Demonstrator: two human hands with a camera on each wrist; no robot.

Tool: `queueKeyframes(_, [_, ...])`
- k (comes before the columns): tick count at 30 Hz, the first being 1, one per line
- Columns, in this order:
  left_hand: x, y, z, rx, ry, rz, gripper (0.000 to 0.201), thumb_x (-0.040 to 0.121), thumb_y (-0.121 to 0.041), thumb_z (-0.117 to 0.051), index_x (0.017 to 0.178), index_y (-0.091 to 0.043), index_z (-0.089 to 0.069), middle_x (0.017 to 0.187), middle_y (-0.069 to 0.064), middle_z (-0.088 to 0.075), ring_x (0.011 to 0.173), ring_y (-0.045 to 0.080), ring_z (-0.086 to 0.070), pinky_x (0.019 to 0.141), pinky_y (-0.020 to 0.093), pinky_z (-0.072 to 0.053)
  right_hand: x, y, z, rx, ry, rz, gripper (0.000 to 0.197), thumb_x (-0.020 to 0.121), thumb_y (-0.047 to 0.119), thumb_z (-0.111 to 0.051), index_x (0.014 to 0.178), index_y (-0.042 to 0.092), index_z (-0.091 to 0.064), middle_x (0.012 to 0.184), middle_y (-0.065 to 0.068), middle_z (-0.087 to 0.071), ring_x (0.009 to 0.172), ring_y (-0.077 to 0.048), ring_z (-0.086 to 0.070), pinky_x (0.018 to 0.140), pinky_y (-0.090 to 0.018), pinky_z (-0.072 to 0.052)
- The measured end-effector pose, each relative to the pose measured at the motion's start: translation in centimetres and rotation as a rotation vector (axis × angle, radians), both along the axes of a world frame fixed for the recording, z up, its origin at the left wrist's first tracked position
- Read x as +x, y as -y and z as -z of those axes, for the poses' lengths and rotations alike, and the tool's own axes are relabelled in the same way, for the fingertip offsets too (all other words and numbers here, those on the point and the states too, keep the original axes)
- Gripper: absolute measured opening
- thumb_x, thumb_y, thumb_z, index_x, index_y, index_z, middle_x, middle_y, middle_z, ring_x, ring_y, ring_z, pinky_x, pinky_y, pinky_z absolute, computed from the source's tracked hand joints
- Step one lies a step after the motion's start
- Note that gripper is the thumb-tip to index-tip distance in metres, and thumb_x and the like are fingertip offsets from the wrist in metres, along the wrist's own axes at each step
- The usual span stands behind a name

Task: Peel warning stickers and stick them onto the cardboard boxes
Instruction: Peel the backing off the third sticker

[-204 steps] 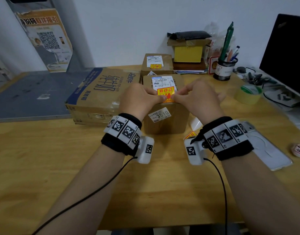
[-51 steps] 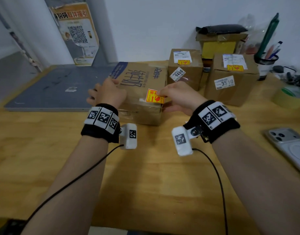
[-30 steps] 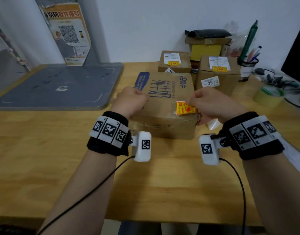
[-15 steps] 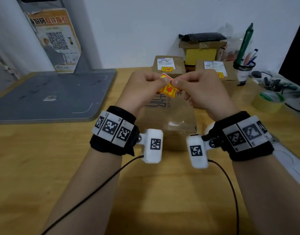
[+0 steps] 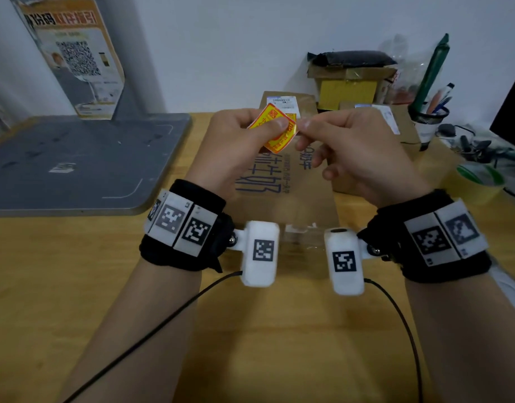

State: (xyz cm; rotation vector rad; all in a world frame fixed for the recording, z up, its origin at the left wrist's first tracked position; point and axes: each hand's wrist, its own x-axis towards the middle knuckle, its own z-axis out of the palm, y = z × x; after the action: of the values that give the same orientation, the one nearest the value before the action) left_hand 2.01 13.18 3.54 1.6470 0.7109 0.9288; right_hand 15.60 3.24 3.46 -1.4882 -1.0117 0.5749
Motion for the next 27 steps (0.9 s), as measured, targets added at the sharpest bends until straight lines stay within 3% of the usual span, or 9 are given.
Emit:
queueKeyframes(4, [-0.31,-0.30,-0.15,-0.013,0.033,-0.006,0.019,0.092,-0.011,-0.068,0.107,0.000,-0.072,0.064,-0.007,-0.066,0.047,-0.006,-0.057,0.044,0.005,-0.038,0.29,-0.14,-0.16,-0.013,-0.021,-0.044,0.018,0.098,0.026,-0.066,0.093,0.015,-0.080,0.078,0.000,-0.074,0.059,-0.015,-0.055,0.045,-0.026,-0.039])
queueKeyframes(10, [-0.34,-0.33,-0.18,-0.012,0.016,-0.007,0.014,0.092,-0.011,-0.069,0.104,-0.004,-0.072,0.053,-0.014,-0.065,0.047,-0.007,-0.056,0.045,0.005,-0.039,0.59,-0.13,-0.07,-0.012,-0.022,-0.079,0.014,0.095,0.022,-0.070,0.088,0.016,-0.080,0.077,0.000,-0.073,0.059,-0.015,-0.054,0.045,-0.026,-0.039])
queueKeyframes(16, [-0.44,-0.40,-0.11,-0.019,0.002,-0.010,0.020,0.092,-0.011,-0.069,0.109,-0.001,-0.071,0.068,-0.004,-0.065,0.047,-0.006,-0.057,0.045,0.006,-0.039,0.68,-0.22,0.18,-0.006,0.022,-0.081,0.011,0.094,0.023,-0.072,0.091,0.017,-0.080,0.077,0.002,-0.073,0.059,-0.013,-0.055,0.043,-0.023,-0.040])
queueKeyframes(27, [-0.52,-0.54,-0.01,-0.009,-0.029,-0.005,0.016,0.091,-0.014,-0.070,0.105,-0.006,-0.072,0.069,-0.005,-0.065,0.048,-0.007,-0.057,0.046,0.005,-0.040,0.65,-0.42,0.38,-0.012,0.015,-0.079,0.011,0.093,0.023,-0.073,0.094,0.015,-0.081,0.075,0.002,-0.073,0.059,-0.012,-0.055,0.044,-0.023,-0.041])
